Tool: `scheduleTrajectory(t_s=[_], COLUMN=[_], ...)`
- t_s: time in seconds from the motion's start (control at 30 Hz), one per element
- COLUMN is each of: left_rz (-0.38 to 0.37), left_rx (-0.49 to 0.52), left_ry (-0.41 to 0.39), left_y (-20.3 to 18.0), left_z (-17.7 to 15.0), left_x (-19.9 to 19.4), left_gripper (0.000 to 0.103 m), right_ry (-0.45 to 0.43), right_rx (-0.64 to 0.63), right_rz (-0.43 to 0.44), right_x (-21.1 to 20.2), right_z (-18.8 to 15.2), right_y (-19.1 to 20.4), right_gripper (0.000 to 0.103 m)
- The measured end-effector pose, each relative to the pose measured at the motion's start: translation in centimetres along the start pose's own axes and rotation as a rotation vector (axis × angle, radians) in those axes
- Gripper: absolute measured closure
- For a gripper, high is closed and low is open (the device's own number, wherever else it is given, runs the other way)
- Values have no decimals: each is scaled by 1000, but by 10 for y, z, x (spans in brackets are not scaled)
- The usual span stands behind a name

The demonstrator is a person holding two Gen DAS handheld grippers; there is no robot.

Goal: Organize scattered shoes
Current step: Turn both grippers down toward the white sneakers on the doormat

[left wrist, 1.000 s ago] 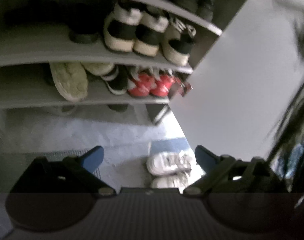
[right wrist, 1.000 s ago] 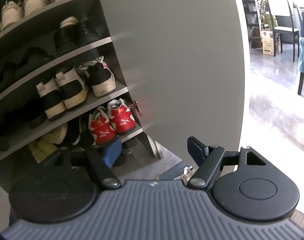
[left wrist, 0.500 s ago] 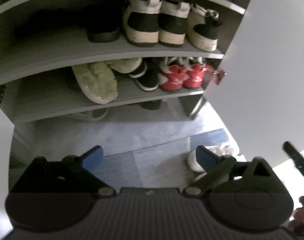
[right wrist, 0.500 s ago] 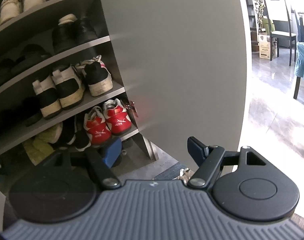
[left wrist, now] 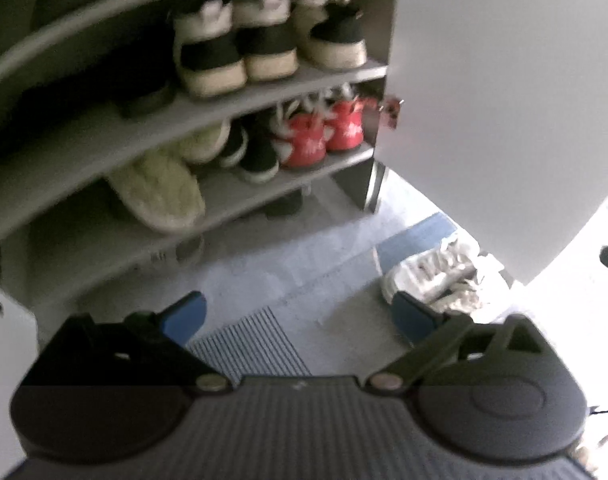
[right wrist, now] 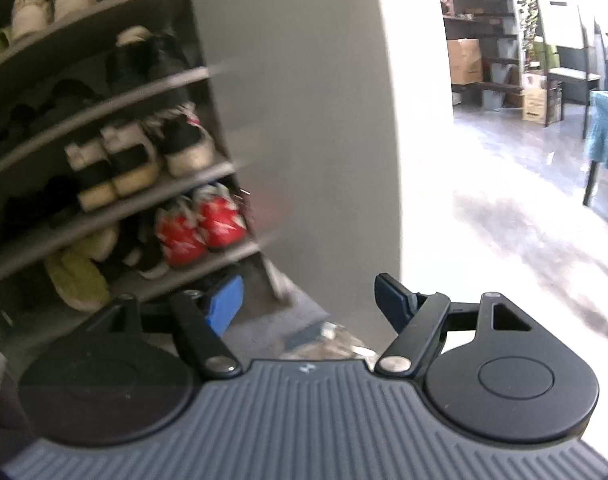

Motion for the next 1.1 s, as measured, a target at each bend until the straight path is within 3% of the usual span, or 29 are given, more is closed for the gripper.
scheduleTrajectory(t_s=[0.07,0.13,0.17,0.27,0.37,0.47,0.5,0.57,0.63,0.7,0.77,0.83,0.87,0.93,1.1], left_rz=[11,-35,-94,-240,-300,-352,-374,-353,-353,-345,-339,-332,-327,-312,-318], left_rx=[81,139,143,77,19,-92,-129,-154,-164,-201,-234,-234,-226,-202,-174], left_ry=[-35,-23,14,100,88,116,132,176,218,273,292,297,297,293,299], left_y=[-6,-11,-12,-9,-6,3,8,13,19,26,31,33,34,33,22], left_z=[2,4,6,5,-8,-37,-50,-70,-85,-105,-114,-119,-120,-121,-123], left_x=[1,10,22,58,93,124,135,150,161,175,182,185,186,188,190], left_gripper=[1,0,0,0,0,0,0,0,1,1,1,1,1,1,1], right_ry=[24,48,57,62,64,37,30,10,-7,56,78,78,66,68,94], right_rx=[59,119,143,163,214,392,397,257,-1,-371,-697,-825,-897,-938,-974], right_rz=[-39,-77,-92,-97,-107,-118,-103,-77,-62,25,9,10,51,128,177], right_x=[3,6,8,30,60,124,143,179,201,227,239,243,244,248,273], right_z=[-22,-43,-54,-80,-99,-107,-104,-93,-83,-80,-90,-93,-92,-92,-94], right_y=[-22,-45,-54,-61,-71,-109,-120,-133,-135,-131,-126,-124,-120,-112,-101], right_gripper=[28,28,28,28,28,28,28,29,26,29,29,29,29,29,29])
Point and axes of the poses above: each gripper's, at about its wrist camera, not at the fingertips, and x roughly the way its jaws point, y to its left, z to its top, the point moved 4 cm from there along x, roughly the way its jaws point, and after that the axes turned 4 degrees about x, right-handed, at the moved point
